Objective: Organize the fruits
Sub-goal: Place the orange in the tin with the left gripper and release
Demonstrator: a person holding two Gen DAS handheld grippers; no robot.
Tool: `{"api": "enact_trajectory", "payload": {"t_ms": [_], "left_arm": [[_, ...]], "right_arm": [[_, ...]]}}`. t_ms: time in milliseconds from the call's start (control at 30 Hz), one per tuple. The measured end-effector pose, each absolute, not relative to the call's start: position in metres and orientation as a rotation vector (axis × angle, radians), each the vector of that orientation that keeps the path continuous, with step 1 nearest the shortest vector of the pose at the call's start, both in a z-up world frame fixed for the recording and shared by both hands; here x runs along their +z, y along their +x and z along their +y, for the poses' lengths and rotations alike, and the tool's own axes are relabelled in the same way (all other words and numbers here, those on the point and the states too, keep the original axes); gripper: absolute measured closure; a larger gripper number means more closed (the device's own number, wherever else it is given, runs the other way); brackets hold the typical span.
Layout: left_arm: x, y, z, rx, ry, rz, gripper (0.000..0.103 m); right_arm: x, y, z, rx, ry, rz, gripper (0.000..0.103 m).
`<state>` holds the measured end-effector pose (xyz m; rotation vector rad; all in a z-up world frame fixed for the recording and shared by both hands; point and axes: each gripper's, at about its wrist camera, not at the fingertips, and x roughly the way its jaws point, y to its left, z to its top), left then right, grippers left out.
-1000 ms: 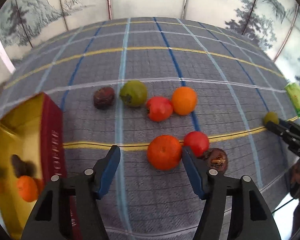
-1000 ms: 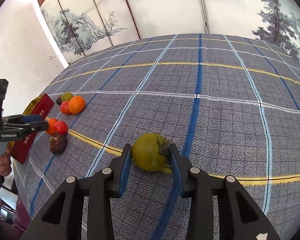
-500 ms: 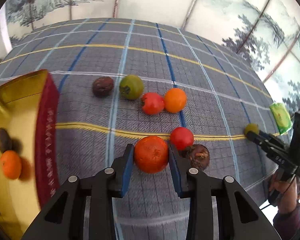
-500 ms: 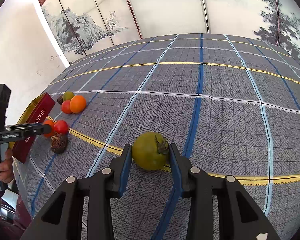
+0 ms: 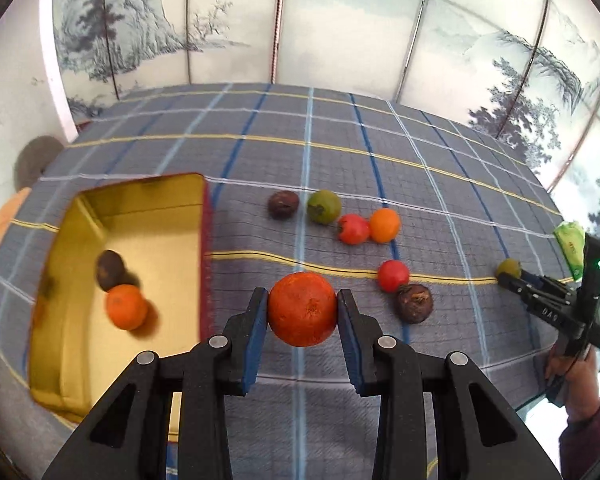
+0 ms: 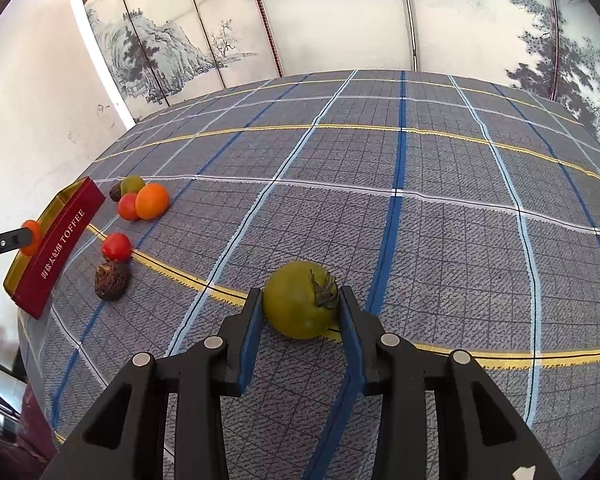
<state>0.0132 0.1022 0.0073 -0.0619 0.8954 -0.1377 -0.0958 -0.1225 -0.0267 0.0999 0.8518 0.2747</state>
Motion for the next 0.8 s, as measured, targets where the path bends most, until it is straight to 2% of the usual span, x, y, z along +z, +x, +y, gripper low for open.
{"api": "enact_trajectory", "payload": {"t_ms": [800], "left_arm": [[-0.012,-0.010,0.164,0.070,0.007,0.872,0.067]], "right_arm": [[-0.027,-0.096,-0.121,0.259,0.083,0.849,0.067]]}}
